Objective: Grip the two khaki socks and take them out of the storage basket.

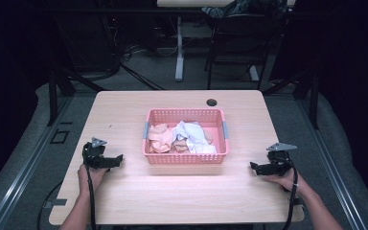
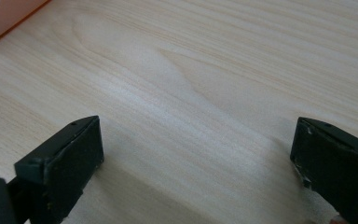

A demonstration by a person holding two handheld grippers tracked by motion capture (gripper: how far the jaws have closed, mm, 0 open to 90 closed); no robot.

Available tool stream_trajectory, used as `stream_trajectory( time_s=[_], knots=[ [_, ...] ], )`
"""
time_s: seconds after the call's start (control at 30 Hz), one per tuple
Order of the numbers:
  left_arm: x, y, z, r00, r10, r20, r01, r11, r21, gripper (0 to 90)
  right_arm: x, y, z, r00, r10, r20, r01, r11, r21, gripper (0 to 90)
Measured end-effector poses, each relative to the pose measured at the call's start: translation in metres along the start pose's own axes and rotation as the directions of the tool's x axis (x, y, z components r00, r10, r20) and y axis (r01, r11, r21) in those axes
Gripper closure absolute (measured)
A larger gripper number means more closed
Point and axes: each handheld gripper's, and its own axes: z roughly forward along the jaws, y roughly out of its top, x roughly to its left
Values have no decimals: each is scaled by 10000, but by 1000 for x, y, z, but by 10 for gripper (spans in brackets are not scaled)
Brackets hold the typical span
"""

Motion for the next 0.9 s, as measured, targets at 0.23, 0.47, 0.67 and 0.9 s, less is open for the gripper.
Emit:
stream_trajectory(
  time_s=[0.23,0.47,0.67,0.9],
  knots=[
    [0,0,-1,10000,4,-6,-4,10000,47,0,0,0,0,10000,8,1,-8,10000,-36,17],
    [0,0,-1,10000,4,-2,-4,10000,75,0,1,0,1,10000,23,-38,-24,10000,-56,17],
    [1,4,0,10000,34,22,-34,9993,365,0,1,0,0,10000,24,-73,-25,10000,-71,17],
    [2,10,-6,9993,45,366,-78,9959,897,12,1,0,0,10000,16,-94,-16,10000,-58,17]
  ],
)
